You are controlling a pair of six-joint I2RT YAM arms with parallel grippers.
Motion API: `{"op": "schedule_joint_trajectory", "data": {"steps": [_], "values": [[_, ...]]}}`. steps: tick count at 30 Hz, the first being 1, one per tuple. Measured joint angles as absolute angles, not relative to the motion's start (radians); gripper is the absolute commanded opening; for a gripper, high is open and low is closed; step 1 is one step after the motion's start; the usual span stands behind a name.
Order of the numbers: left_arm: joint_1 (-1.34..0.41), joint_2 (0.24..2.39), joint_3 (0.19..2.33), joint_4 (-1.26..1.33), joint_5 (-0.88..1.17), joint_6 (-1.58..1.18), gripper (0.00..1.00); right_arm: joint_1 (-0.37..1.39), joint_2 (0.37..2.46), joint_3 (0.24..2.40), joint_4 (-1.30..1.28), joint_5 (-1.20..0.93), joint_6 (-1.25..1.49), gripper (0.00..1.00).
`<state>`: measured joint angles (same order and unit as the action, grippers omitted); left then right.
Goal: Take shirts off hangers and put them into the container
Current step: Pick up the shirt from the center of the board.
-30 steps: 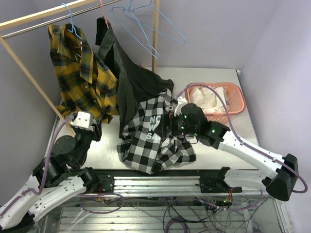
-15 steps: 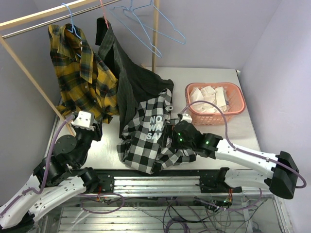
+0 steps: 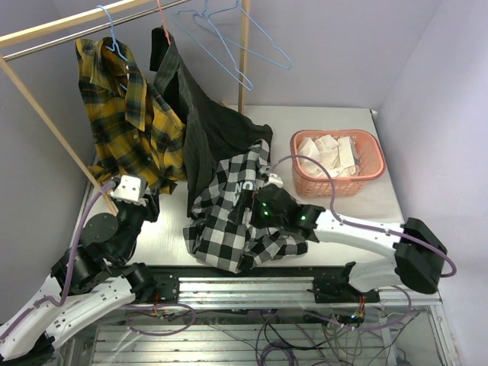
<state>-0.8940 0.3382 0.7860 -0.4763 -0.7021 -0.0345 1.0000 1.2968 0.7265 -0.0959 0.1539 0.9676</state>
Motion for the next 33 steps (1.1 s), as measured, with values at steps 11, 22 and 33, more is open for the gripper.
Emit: {"op": "schedule_joint_trajectory", "data": {"steps": [11, 22, 33], "values": [[-0.894, 0.326, 0.785, -0.476, -0.702, -0.035, 0.46, 1.001, 1.655, 0.907, -0.024, 0.178, 0.978, 0.99], [-0.894, 0.31, 0.774, -0.476, -0.7, -0.035, 0.46, 0.987, 1.701, 0.891, 0.052, 0.212, 0.977, 0.0], [-0.894, 0.311, 0.771, -0.476, -0.692, -0.035, 0.46, 0.829, 1.333, 0.907, -0.084, 0.292, 0.722, 0.0]]}}
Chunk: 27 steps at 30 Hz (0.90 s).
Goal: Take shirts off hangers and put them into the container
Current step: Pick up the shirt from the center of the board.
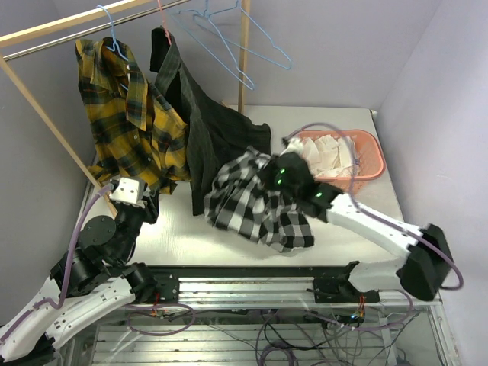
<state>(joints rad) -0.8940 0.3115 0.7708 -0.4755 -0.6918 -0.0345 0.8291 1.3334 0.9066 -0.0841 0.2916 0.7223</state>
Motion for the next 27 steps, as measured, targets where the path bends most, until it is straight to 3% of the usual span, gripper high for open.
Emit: {"op": "schedule_joint_trajectory", "data": {"steps": [11, 27], "values": [[-0.894, 0.311, 0.771, -0.476, -0.691, -0.035, 0.45, 0.487, 1.177, 1.371, -0.376, 0.348, 0.485, 0.0], [-0.894, 0.253, 0.771, -0.476, -0.686, -0.039, 0.45, 0.331, 1.407, 2.009, -0.5, 0.499, 0.274, 0.0]]}}
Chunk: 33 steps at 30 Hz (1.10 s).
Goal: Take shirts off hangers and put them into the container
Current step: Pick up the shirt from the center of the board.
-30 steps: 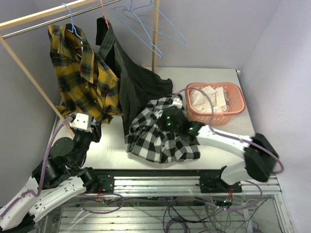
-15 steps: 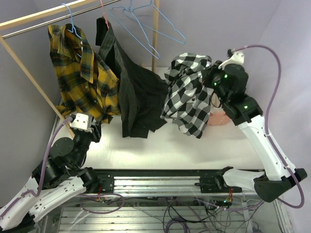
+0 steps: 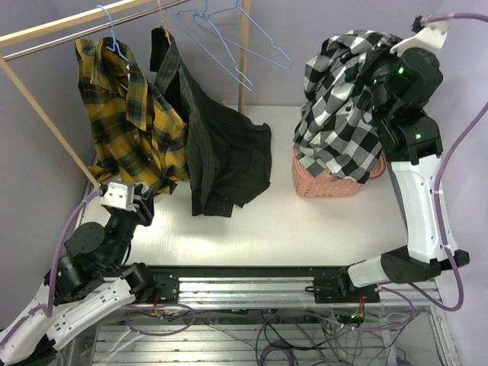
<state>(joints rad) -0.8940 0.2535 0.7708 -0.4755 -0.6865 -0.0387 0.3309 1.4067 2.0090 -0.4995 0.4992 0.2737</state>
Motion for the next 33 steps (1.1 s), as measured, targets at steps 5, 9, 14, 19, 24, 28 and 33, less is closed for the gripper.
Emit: {"op": "schedule_joint_trajectory", "data": {"steps": [5, 9, 14, 19, 24, 28, 33], "values": [[-0.894, 0.243, 0.771, -0.476, -0.686, -0.039, 0.45, 0.309, 1.516, 2.196, -0.494, 0.522, 0.226, 0.0], [-0.894, 0.243, 0.768, -0.475, -0.686, -0.038, 0.45, 0.307, 1.57, 2.301, -0.47, 0.533, 0.186, 0.0], [-0.894, 0.24, 0.759, -0.475, -0.686, -0.038, 0.45, 0.307, 1.578, 2.331, -0.428, 0.543, 0.143, 0.0], [-0.894, 0.24, 0.756, -0.474, -0.687, -0.038, 0.44, 0.307, 1.563, 2.315, -0.356, 0.653, 0.021, 0.0], [-0.894, 0.241, 0.756, -0.474, -0.686, -0.038, 0.44, 0.306, 1.563, 2.318, -0.212, 0.81, -0.208, 0.0], [-0.894, 0.259, 0.756, -0.471, -0.68, -0.038, 0.44, 0.304, 1.555, 2.302, -0.068, 0.908, -0.387, 0.0], [-0.894, 0.295, 0.756, -0.468, -0.662, -0.038, 0.44, 0.295, 1.455, 2.069, 0.073, 0.989, -0.518, 0.0]]}}
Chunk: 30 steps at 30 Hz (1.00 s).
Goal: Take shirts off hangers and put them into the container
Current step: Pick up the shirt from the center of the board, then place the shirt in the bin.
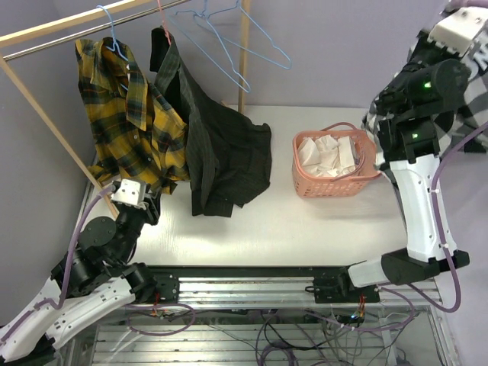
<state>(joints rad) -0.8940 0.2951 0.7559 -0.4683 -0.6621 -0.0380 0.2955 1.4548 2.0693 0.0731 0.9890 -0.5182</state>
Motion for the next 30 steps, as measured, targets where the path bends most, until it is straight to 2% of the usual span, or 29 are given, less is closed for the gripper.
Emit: {"op": "schedule_joint_trajectory", "data": {"steps": [5, 12, 25, 30], "values": [[-0.894, 0.305, 0.756, -0.469, -0.647, -0.038, 0.44, 0.224, 1.369, 1.782, 0.054, 1.01, -0.466, 0.0], [-0.894, 0.304, 0.756, -0.468, -0.642, -0.039, 0.44, 0.148, 1.358, 1.536, -0.043, 0.985, -0.325, 0.0], [-0.894, 0.312, 0.756, -0.467, -0.621, -0.041, 0.44, -0.03, 1.332, 1.495, -0.25, 0.908, -0.109, 0.0], [-0.894, 0.351, 0.756, -0.463, -0.595, -0.041, 0.44, -0.074, 1.306, 1.48, -0.318, 0.814, -0.037, 0.0]]}}
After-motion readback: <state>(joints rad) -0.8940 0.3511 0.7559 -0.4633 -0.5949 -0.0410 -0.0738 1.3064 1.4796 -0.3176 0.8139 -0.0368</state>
